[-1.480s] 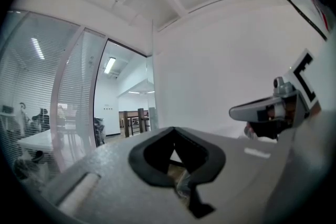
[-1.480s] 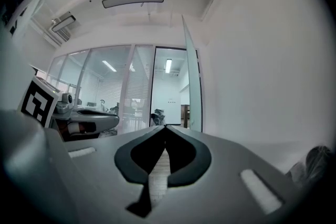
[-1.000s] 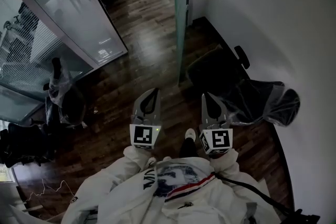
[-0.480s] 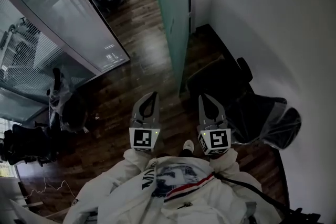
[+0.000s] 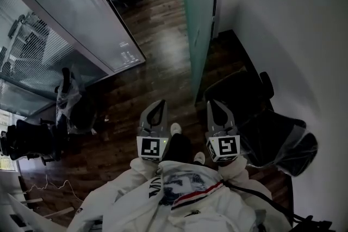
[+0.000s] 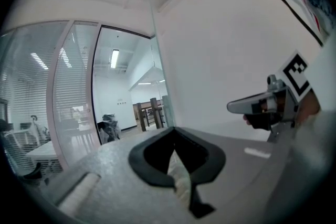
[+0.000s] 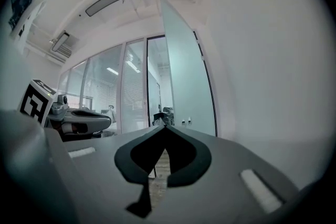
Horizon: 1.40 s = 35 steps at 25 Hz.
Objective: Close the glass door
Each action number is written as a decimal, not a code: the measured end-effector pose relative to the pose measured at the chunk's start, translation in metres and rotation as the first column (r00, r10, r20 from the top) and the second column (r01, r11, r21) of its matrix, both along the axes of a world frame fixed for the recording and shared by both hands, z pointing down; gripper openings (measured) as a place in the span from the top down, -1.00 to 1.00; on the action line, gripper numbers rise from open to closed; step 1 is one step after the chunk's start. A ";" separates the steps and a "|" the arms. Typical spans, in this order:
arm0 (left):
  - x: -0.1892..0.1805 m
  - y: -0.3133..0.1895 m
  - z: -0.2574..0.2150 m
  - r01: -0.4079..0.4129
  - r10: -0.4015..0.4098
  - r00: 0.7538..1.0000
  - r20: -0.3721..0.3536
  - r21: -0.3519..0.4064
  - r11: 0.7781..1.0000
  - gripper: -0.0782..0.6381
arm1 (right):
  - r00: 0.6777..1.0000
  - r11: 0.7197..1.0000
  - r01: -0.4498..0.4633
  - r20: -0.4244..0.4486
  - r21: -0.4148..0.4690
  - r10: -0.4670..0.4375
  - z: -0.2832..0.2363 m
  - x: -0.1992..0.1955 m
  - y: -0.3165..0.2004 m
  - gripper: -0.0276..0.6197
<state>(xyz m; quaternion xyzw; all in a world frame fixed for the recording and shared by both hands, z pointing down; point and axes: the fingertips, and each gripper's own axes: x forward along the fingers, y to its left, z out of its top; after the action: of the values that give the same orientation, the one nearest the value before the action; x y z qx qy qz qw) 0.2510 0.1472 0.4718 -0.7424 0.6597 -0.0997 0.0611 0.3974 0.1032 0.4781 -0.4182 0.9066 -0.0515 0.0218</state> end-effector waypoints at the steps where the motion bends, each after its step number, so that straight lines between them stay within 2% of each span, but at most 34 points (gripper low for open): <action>1: -0.009 -0.009 0.001 -0.002 0.002 1.000 -0.002 0.005 1.000 0.79 | 1.000 1.000 -0.002 -0.006 -0.002 0.002 0.001 -0.008 -0.008 0.90; 6: -0.044 -0.063 0.001 -0.033 0.033 0.999 -0.037 -0.012 0.999 0.79 | 0.998 0.999 -0.049 -0.028 -0.013 0.049 -0.001 -0.039 -0.059 0.90; 9: -0.064 -0.095 -0.003 -0.040 0.041 0.999 -0.026 0.015 0.999 0.79 | 0.996 0.997 -0.073 -0.043 -0.018 0.073 -0.002 -0.049 -0.087 0.90; 18: -0.104 -0.151 0.006 -0.092 0.093 0.993 -0.071 0.013 0.996 0.79 | 0.989 0.990 -0.136 -0.055 -0.040 0.134 0.001 -0.085 -0.141 0.90; 25: -0.099 -0.176 0.003 -0.148 0.146 0.979 -0.141 -0.002 0.989 0.79 | 0.987 0.989 -0.147 -0.069 -0.033 0.145 0.001 -0.090 -0.148 0.90; 30: -0.084 -0.192 0.006 -0.162 0.158 0.976 -0.151 -0.013 0.987 0.79 | 0.990 0.992 -0.119 -0.084 -0.043 0.115 0.004 -0.075 -0.160 0.90; 35: -0.082 -0.207 0.004 -0.069 0.069 0.989 -0.134 -0.001 0.998 0.79 | 0.994 0.998 -0.055 -0.094 0.012 0.055 -0.008 -0.059 -0.192 0.90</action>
<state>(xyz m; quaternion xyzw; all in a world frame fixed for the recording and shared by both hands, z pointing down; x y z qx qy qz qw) 0.1689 -0.0595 0.4759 -0.7700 0.6359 -0.0491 0.0179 0.3388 -0.0888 0.4700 -0.4449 0.8950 -0.0266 -0.0176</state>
